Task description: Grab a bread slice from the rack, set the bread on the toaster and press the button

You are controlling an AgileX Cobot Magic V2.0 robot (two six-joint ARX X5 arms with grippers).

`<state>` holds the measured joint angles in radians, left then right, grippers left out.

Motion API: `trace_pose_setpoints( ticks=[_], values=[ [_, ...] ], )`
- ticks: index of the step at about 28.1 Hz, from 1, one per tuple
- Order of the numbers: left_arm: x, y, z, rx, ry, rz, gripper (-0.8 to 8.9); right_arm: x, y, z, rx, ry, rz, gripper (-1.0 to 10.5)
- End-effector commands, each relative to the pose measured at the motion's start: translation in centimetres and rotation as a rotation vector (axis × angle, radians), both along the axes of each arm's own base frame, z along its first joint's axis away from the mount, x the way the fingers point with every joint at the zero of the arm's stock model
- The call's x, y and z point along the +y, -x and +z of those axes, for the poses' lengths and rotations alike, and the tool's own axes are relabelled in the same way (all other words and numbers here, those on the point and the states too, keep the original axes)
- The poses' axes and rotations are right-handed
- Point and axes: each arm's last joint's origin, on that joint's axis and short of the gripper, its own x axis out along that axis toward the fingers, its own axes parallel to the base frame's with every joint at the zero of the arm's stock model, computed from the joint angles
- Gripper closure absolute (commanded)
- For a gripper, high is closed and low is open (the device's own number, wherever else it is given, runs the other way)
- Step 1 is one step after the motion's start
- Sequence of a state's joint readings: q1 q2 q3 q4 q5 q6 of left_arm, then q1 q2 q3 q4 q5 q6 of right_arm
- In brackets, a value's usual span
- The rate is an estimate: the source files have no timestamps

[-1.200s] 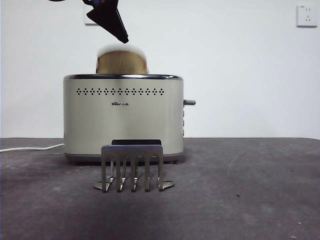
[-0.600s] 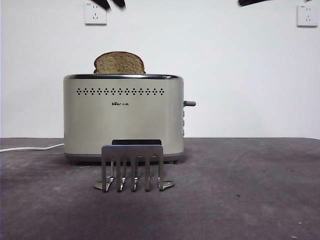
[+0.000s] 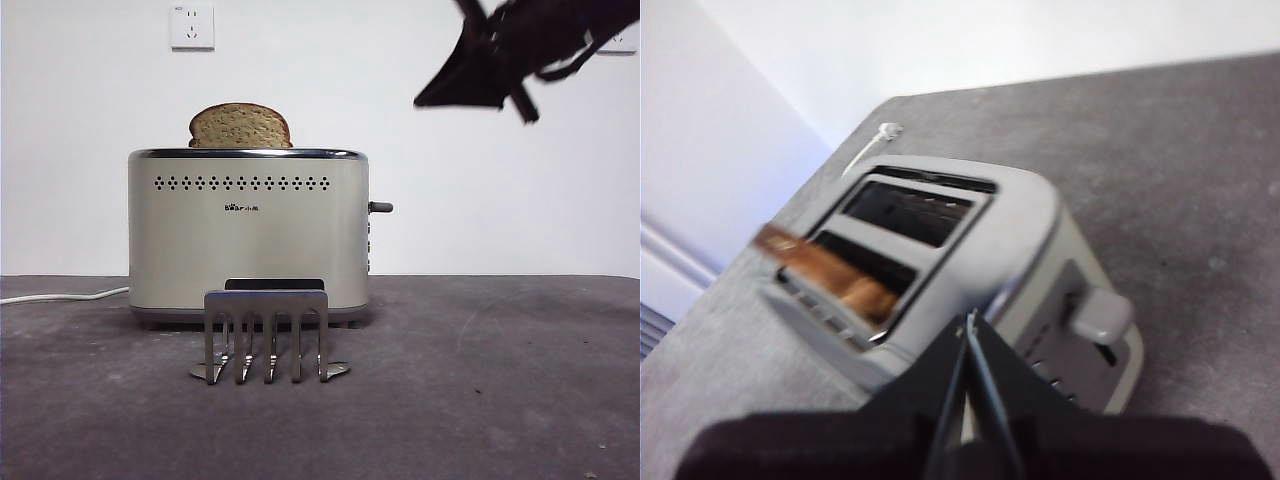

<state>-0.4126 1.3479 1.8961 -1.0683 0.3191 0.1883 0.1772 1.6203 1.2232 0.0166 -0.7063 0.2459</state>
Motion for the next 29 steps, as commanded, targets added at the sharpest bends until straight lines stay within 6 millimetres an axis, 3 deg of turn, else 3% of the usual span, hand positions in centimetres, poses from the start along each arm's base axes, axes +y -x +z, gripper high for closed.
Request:
trace_pose_setpoints(
  ticks=[1,11,29],
  values=[
    [0.3,1.0,0.3,0.006,0.024,-0.014,4.64,0.5,-1.8,-1.0,0.044,-0.019,-0.004,9.6],
    [1.1,2.7,0.9,0.002,0.041,-0.009,4.64,2.4,-5.9,-4.8,0.122,-0.003,0.015,9.6],
    [1.1,2.8,0.7,0.027,0.030,-0.008,4.64,3.1,-7.4,-10.2,0.210,0.053,0.009,9.6]
  ],
)
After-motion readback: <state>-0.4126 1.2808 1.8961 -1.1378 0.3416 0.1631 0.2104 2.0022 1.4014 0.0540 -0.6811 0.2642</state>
